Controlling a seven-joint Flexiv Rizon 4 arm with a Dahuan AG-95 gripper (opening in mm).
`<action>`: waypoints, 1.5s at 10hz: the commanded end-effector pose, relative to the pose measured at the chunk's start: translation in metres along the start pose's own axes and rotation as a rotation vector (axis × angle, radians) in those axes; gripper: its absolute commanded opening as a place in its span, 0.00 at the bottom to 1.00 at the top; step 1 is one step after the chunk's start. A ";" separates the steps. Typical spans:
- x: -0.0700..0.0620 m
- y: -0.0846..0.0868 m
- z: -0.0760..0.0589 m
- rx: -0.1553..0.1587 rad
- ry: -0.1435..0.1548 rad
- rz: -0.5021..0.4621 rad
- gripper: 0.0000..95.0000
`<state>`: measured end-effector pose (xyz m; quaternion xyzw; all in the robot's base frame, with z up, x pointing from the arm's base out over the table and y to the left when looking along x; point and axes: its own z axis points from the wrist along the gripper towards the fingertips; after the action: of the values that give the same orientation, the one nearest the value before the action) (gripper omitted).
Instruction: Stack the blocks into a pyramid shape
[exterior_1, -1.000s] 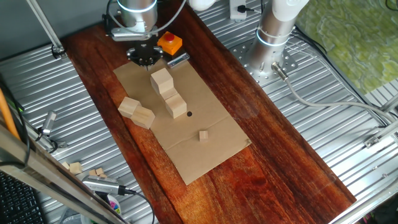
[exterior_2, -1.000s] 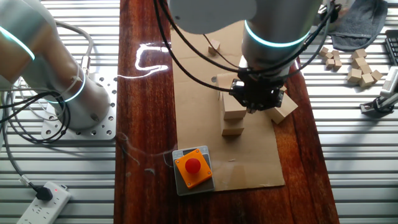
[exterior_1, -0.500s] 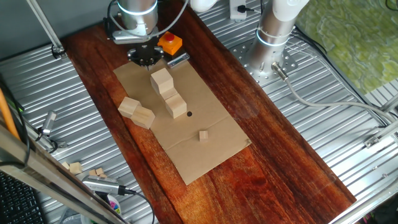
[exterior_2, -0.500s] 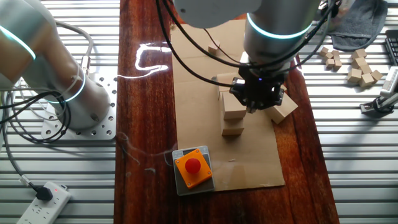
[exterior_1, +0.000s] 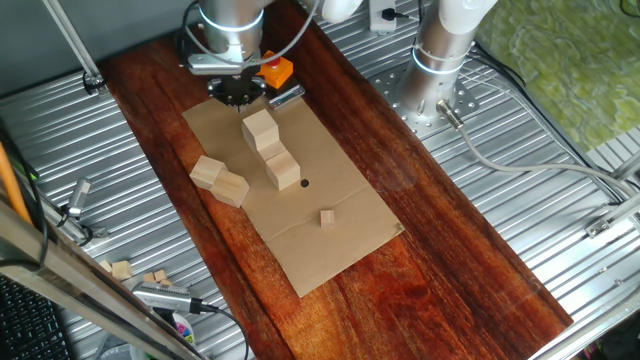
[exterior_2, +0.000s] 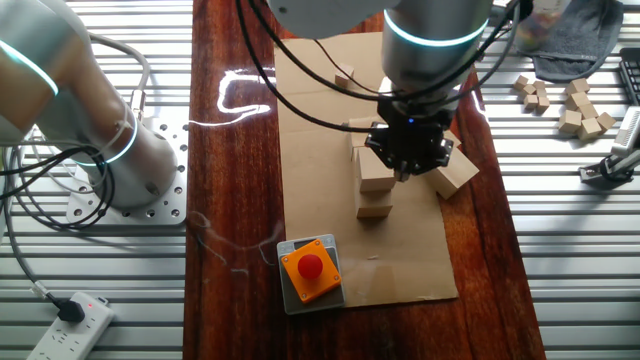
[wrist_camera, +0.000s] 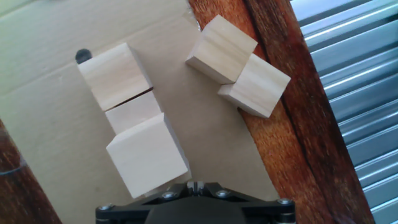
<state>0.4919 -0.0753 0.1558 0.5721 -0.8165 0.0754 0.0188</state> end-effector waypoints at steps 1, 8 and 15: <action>0.000 0.000 0.000 0.009 -0.011 0.016 0.00; -0.002 -0.058 0.009 -0.002 -0.121 -0.083 0.00; -0.004 -0.110 0.066 0.102 -0.178 -0.289 0.40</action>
<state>0.5998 -0.1168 0.1038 0.6565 -0.7490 0.0588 -0.0682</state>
